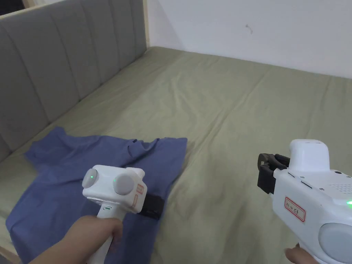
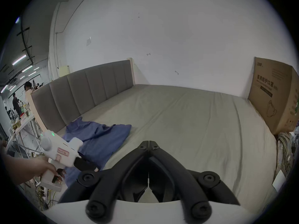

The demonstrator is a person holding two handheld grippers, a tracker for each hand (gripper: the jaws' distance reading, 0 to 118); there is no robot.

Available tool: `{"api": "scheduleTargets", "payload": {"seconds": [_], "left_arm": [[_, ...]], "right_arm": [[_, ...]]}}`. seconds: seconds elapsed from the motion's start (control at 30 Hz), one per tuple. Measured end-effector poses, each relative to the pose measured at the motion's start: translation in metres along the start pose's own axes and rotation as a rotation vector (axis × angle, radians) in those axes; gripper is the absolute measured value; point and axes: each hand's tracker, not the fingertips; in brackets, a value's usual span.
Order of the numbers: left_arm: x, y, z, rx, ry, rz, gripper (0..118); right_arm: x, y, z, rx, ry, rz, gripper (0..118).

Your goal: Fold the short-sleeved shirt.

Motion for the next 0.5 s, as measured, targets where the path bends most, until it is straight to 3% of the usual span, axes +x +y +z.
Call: {"api": "scheduleTargets", "payload": {"seconds": [0.07, 0.2, 0.23, 0.27, 0.3, 0.33, 0.5], "left_arm": [[0.004, -0.013, 0.004, 0.127, 0.035, -0.067, 118], [-0.006, -0.011, 0.021, 0.109, -0.029, -0.024, 118], [-0.01, -0.012, 0.032, 0.138, -0.017, -0.019, 110], [-0.016, -0.011, 0.043, 0.188, 0.019, -0.021, 86], [-0.025, -0.014, 0.06, 0.262, 0.024, -0.01, 30], [-0.032, -0.018, 0.075, 0.283, 0.038, -0.006, 1], [-0.053, -0.036, 0.185, 0.551, 0.151, 0.011, 1]], "right_arm": [[0.005, -0.005, -0.001, -0.021, 0.006, -0.029, 0], [0.008, -0.01, 0.008, -0.03, 0.008, -0.024, 0], [0.009, -0.01, 0.011, -0.029, 0.006, -0.019, 0], [0.011, -0.01, 0.014, -0.026, 0.007, -0.014, 0], [0.013, -0.008, 0.019, -0.02, 0.004, -0.01, 0], [0.015, -0.006, 0.023, -0.013, -0.002, -0.008, 0], [0.025, 0.002, 0.048, 0.036, -0.018, -0.042, 0]]}}
